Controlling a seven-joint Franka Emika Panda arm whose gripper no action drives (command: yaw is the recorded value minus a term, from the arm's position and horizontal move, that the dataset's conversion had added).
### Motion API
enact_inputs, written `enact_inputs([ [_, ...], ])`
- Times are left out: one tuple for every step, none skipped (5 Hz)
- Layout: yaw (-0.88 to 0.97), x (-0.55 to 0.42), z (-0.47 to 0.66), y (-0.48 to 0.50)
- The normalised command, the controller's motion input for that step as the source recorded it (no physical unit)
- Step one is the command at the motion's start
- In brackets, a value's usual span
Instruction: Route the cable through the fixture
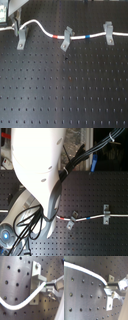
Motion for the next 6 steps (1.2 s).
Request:
enact_inputs([
  [0.08, -0.001, 0.25, 0.003],
  [0.15, -0.099, 0.01, 0.148],
  [0.26, -0.185, -0.08, 0.218],
  [0.28, -0.094, -0.14, 0.197],
  [0.02, 0.334, 0.00, -0.061],
  [0.03, 0.316, 0.16, -0.165],
])
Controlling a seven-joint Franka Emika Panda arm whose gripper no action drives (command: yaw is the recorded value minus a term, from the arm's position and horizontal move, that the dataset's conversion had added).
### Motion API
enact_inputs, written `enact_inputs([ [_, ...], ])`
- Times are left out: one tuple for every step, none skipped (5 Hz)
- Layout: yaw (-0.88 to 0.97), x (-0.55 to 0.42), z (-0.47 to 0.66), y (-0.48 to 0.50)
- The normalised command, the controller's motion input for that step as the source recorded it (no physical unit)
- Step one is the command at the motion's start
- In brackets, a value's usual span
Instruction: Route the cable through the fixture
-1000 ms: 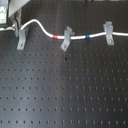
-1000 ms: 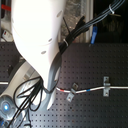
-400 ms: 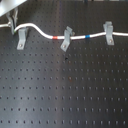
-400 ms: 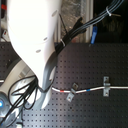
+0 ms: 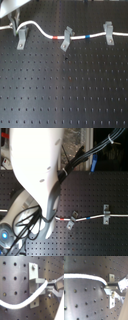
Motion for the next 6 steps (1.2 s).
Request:
enact_inputs([
  [0.08, 0.022, 0.06, -0.026],
  [0.30, -0.129, 0.00, -0.020],
  [0.35, -0.276, -0.20, 0.040],
  [0.09, -0.074, -0.10, -0.112],
  [0.00, 0.002, -0.02, -0.148],
  [0.04, -0.251, 0.00, -0.148],
])
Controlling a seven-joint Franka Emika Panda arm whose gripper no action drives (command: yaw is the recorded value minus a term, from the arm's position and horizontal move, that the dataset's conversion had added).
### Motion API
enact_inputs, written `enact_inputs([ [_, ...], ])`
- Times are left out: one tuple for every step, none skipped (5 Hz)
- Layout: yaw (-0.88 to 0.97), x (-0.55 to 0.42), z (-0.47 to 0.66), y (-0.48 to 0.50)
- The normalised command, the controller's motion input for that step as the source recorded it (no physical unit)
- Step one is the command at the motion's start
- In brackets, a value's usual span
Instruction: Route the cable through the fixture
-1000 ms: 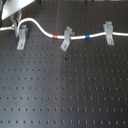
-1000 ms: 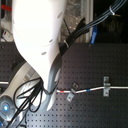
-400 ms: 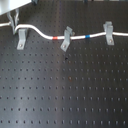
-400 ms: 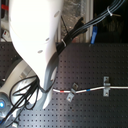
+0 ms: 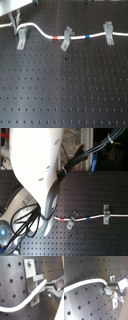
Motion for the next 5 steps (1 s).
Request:
enact_inputs([
  [0.13, -0.271, -0.03, -0.094],
  [0.00, -0.046, 0.00, -0.001],
  [0.00, -0.217, 0.00, 0.042],
  [0.00, -0.203, -0.04, 0.050],
  [0.00, 0.005, 0.00, -0.009],
])
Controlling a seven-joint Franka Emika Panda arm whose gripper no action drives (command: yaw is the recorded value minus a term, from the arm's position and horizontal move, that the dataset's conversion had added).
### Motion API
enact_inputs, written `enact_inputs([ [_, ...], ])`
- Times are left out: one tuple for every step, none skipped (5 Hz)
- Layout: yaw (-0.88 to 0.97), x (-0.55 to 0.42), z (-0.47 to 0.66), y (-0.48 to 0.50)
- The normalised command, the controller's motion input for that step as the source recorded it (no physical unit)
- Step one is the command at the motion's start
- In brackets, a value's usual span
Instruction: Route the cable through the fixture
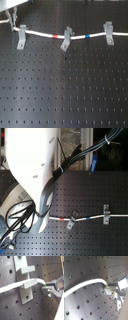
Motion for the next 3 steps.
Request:
enact_inputs([
  [0.00, 0.026, -0.28, -0.063],
  [0.00, 0.001, 0.04, 0.000],
  [0.00, -0.037, 0.26, -0.019],
])
